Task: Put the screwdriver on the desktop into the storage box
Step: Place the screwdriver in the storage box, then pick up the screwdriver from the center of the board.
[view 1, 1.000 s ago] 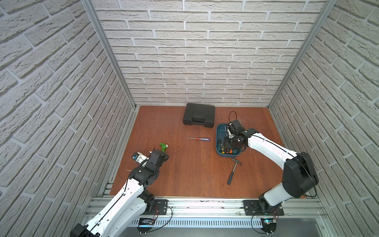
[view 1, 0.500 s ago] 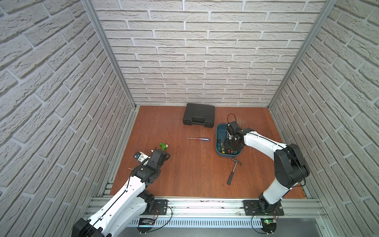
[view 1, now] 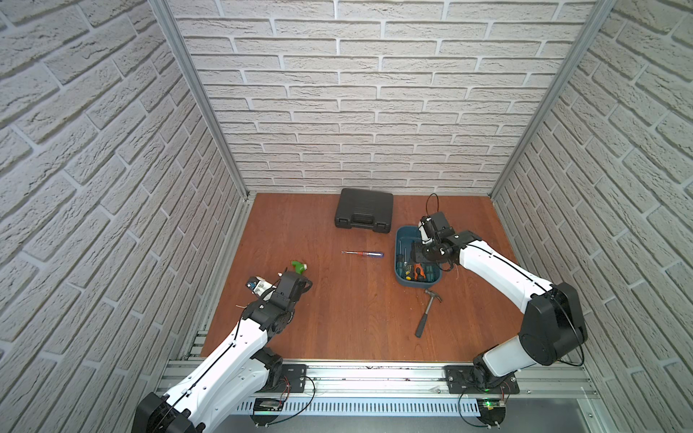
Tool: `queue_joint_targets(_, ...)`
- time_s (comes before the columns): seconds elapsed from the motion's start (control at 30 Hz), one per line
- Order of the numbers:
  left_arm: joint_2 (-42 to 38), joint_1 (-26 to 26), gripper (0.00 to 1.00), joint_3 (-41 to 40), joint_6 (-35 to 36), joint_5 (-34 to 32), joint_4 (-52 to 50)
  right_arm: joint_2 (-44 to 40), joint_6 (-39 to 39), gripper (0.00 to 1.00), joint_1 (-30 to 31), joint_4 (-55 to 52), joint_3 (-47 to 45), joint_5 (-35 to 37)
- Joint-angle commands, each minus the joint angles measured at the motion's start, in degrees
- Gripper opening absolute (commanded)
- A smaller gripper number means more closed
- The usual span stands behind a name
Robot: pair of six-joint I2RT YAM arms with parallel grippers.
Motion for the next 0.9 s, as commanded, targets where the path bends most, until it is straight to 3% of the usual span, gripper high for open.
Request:
queue_joint_targets(0.0, 0.4, 0.4, 0.62, 0.7, 1.0, 0.1, 1.4, 1.2, -15.1, 0.60, 3.0, 3.5, 5.1, -5.7)
queue_joint_targets(0.13, 0.9, 0.5, 0.61, 1.0, 1.0, 0.4, 1.3, 6.2, -26.4, 0.60, 6.9, 0.8, 10.3, -10.4)
queue_joint_targets(0.23, 1.0, 0.4, 0.62, 1.1, 1.0, 0.3, 1.2, 9.4, -29.3, 0.61, 9.4, 1.5, 11.9, -11.0)
queue_joint_targets(0.33, 1.1, 0.4, 0.61, 1.2, 0.9, 0.4, 1.2, 13.5, -30.8, 0.61, 11.1, 2.0, 14.0, -11.0)
queue_joint_targets(0.57, 1.7, 0.5, 0.61, 2.6, 1.8, 1.2, -0.3, 29.2, -32.6, 0.60, 12.0, -6.5, 29.4, -10.5)
queue_joint_targets(0.87, 1.8, 0.9, 0.61, 3.7, 2.9, 0.8, -1.0, 35.9, -32.1, 0.59, 11.7, -8.7, 34.9, -6.7)
